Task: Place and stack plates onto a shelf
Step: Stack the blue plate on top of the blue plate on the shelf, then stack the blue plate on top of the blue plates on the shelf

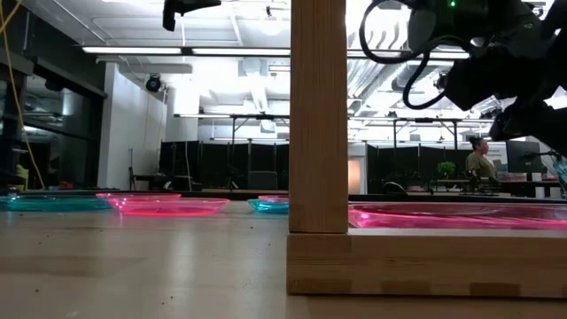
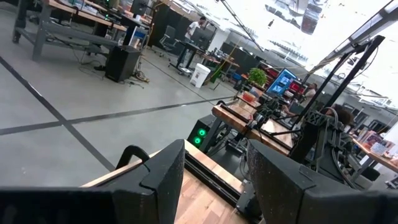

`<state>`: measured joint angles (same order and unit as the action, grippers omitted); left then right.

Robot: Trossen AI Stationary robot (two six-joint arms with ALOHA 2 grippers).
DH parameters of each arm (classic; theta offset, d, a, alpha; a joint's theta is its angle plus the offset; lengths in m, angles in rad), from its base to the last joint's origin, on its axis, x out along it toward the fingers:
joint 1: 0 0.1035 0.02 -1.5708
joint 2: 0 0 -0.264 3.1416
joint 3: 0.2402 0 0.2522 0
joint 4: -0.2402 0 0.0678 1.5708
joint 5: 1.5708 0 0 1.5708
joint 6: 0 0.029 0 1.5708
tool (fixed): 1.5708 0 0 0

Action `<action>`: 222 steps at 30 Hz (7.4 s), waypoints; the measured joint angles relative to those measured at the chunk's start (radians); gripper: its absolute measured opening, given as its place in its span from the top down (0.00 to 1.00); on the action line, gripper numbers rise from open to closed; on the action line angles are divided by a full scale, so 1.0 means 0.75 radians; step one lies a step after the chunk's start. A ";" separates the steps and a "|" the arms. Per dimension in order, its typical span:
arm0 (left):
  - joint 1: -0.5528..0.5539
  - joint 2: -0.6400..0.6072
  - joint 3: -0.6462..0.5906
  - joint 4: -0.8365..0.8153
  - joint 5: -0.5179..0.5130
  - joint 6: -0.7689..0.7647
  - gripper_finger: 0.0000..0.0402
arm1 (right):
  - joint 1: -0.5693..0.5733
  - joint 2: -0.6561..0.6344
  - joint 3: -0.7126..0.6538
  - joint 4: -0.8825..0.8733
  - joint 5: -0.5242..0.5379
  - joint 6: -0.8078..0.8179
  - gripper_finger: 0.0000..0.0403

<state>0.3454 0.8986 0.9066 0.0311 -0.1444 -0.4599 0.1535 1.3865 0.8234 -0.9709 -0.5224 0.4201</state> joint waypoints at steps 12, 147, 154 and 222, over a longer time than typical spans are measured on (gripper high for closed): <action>0.002 0.000 0.001 -0.003 -0.018 0.000 0.59 | 0.000 -0.055 0.001 -0.001 0.048 0.036 0.45; 0.003 0.000 0.001 0.028 -0.090 0.000 0.60 | 0.404 -0.215 0.044 0.149 0.874 0.767 1.00; 0.003 0.000 0.001 0.013 -0.096 0.001 0.60 | 0.037 -0.288 0.043 0.539 0.960 0.345 1.00; 0.001 0.201 0.001 0.001 0.172 0.084 0.60 | -0.469 -1.009 -0.101 0.697 0.866 -0.177 1.00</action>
<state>0.3462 1.0492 0.9073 0.0319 -0.0151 -0.3970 -0.1986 0.6295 0.7479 -0.4480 0.1273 0.2875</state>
